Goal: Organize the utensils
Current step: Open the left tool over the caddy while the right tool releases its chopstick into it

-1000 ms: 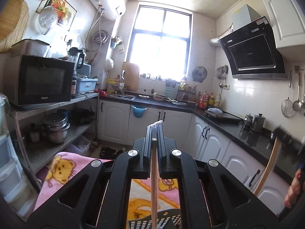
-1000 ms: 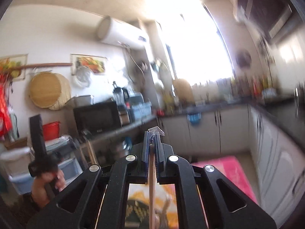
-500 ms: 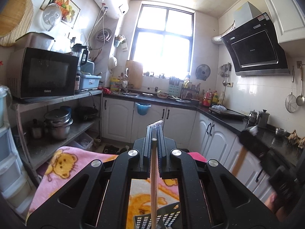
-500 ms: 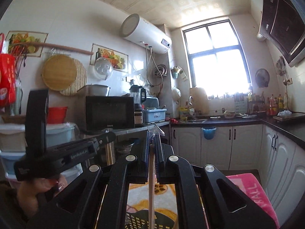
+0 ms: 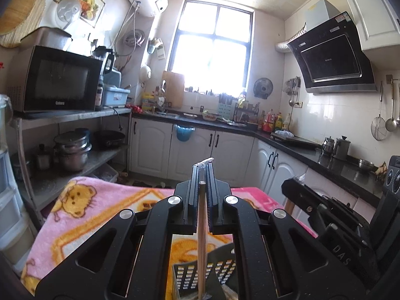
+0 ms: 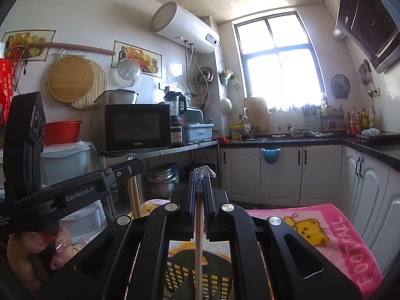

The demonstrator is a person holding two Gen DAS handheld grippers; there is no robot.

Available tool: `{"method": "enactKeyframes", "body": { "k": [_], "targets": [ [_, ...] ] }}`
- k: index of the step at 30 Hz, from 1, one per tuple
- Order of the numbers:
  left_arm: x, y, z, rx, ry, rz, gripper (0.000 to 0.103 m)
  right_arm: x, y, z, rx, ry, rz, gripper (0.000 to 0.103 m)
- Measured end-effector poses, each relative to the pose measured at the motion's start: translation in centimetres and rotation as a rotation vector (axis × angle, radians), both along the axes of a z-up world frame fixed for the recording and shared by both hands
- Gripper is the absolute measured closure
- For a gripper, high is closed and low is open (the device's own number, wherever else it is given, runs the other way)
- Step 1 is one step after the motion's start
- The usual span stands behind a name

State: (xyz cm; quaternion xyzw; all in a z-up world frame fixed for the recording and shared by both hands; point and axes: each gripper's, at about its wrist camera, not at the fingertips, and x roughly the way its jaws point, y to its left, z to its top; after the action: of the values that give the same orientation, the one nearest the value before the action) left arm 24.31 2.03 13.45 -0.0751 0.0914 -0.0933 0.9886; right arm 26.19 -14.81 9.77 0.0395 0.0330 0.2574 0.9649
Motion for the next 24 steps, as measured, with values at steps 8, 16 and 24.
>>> {"method": "enactKeyframes", "body": {
  "k": [8, 16, 24],
  "targets": [
    [0.2, -0.1, -1.7, -0.020, 0.107, -0.024, 0.100, -2.1, -2.2, -0.5, 0.002, 0.054, -0.010, 0.086],
    [-2.0, -0.2, -1.6, -0.039, 0.123, -0.023, 0.083, -4.8, -4.3, -0.5, -0.016, 0.096, -0.050, 0.071],
    [-3.8, 0.1, -1.7, -0.048, 0.162, -0.002, 0.063, -6.0, -5.4, -1.3, -0.050, 0.190, -0.120, 0.063]
  ]
}}
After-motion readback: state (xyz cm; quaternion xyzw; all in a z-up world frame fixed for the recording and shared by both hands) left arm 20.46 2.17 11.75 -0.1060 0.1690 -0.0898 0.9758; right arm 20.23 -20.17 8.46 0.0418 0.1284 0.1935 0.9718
